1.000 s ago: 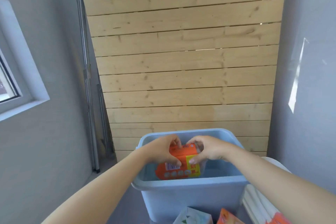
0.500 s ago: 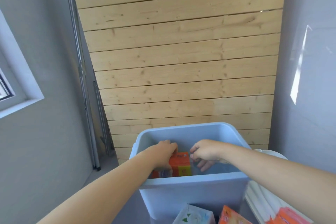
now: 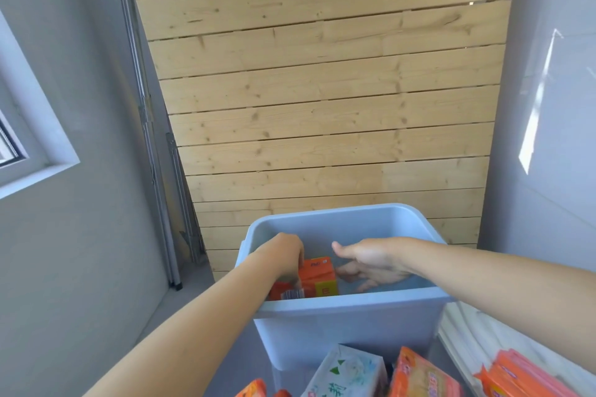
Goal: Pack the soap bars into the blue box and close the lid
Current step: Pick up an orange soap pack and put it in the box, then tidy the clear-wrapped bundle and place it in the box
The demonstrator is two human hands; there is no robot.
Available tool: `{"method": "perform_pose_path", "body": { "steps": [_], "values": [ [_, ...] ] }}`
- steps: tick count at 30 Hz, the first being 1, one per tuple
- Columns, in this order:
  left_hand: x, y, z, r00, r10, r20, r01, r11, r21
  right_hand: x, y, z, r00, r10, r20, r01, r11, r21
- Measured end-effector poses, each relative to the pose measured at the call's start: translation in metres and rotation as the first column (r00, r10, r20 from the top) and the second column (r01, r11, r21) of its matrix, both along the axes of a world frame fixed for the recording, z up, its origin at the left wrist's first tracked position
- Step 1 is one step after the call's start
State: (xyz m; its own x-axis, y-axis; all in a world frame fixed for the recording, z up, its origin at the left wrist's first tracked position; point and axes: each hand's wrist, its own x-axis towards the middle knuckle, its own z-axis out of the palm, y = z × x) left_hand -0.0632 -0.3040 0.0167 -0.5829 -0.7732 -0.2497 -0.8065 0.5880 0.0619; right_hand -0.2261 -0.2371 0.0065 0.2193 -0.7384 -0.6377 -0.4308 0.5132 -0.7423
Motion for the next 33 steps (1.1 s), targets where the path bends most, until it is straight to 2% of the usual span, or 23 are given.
{"method": "perform_pose_path", "body": {
  "steps": [3,7,11,15,18,21,27,33],
  "values": [
    [0.005,0.003,0.003,0.992,0.017,-0.123,-0.012,0.999,0.043,-0.002,0.001,0.007,0.987,-0.158,-0.038,0.154,0.984,-0.092],
    [0.01,0.02,0.021,0.937,0.026,-0.349,-0.013,0.999,0.04,-0.006,0.02,0.028,0.95,-0.242,-0.199,0.165,0.926,-0.339],
    [0.013,0.065,0.041,0.786,0.022,-0.618,0.004,0.999,0.041,-0.008,0.061,0.047,0.848,-0.342,-0.405,-0.021,0.742,-0.67],
    [0.016,0.126,0.047,0.664,-0.082,-0.744,0.091,0.995,-0.029,-0.001,0.126,0.055,0.842,-0.407,-0.355,-0.065,0.577,-0.814],
    [0.013,0.165,0.04,0.635,-0.18,-0.752,0.164,0.982,-0.096,0.0,0.174,0.053,0.838,-0.425,-0.343,-0.079,0.527,-0.846],
    [0.006,0.196,0.025,0.646,-0.225,-0.73,0.248,0.965,-0.078,-0.002,0.216,0.041,0.827,-0.452,-0.333,-0.051,0.53,-0.846],
    [-0.017,0.234,-0.01,0.706,-0.265,-0.657,0.376,0.926,0.031,-0.017,0.271,0.003,0.81,-0.46,-0.364,0.011,0.632,-0.775],
    [-0.035,0.237,-0.022,0.78,-0.466,-0.417,0.535,0.842,0.061,-0.037,0.294,-0.012,0.835,-0.331,-0.439,-0.032,0.767,-0.641]
  ]
}}
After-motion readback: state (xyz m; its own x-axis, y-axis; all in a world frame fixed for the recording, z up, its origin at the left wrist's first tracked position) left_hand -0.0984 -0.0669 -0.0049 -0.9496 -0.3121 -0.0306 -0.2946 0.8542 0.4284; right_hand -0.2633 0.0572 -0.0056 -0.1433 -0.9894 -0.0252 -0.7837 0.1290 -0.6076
